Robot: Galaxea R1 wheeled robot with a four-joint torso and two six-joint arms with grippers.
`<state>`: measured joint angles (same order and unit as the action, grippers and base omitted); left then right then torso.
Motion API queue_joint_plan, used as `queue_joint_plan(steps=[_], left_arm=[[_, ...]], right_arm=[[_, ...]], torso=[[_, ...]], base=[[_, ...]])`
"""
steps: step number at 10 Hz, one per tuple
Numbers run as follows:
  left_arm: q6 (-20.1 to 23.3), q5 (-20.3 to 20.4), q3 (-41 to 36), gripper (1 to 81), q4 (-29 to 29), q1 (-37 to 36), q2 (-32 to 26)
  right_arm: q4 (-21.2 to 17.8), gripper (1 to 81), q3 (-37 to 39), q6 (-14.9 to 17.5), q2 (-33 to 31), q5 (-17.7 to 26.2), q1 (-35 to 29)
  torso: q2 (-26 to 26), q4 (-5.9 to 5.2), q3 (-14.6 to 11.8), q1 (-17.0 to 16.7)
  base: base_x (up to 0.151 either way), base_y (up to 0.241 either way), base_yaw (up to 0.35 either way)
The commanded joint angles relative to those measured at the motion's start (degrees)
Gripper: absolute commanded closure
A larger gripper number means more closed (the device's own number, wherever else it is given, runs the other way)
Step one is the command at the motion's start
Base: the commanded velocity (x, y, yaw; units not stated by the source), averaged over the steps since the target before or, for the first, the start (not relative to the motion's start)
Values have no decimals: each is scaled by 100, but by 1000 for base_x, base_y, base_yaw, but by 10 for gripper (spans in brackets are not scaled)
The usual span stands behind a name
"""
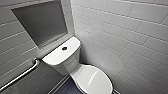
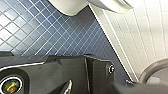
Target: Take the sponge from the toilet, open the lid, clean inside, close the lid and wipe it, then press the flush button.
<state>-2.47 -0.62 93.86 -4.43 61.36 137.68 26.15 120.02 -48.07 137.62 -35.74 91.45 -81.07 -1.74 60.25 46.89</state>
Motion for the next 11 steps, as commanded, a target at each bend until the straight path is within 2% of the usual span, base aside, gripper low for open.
queue_joint_plan(steps=[1, 2, 3, 4, 5, 6, 9, 10, 11], left_arm=[[19, -342, -43, 10, -191, -339, 5], [19, -359, -16, 10, -207, -339, 84], [11, -412, 45, 10, -277, -304, 85], [19, -535, 185, 10, -462, -312, 102], [19, -535, 256, 10, -480, -312, 120], [19, -527, 221, 10, -463, -330, 129], [19, -527, 99, 10, -480, -532, 155], [19, -535, 19, 10, -489, -594, 129], [27, -518, -7, 10, -445, -637, 128]], right_arm=[[206, 811, 38, -10, -223, 173, 106], [232, 811, 47, -1, -189, 173, 115], [285, 811, 65, -10, -136, 182, 158], [294, 811, 204, -10, -31, 182, 237], [303, 811, 432, -27, 83, 182, 317], [364, 811, 643, -54, 180, 182, 396], [593, 811, 1102, -80, 418, 173, 598], [663, 811, 1093, -80, 427, 173, 633], [742, 811, 1058, -80, 427, 173, 677]], torso=[[0, 345, 0, 0], [0, 168, 0, 0], [0, 286, 0, 0], [0, 321, 0, 0], [0, 321, 0, 0], [-573, 321, 0, 369], [-792, 321, 0, 503], [-420, 321, 0, 256], [-623, 321, 187, 376]], base=[[0, 0, 0], [0, 0, 0], [0, 0, 0], [0, 0, 0], [0, 0, 0], [0, 0, 0], [0, 0, 0], [0, 0, 0], [0, 0, 0]])
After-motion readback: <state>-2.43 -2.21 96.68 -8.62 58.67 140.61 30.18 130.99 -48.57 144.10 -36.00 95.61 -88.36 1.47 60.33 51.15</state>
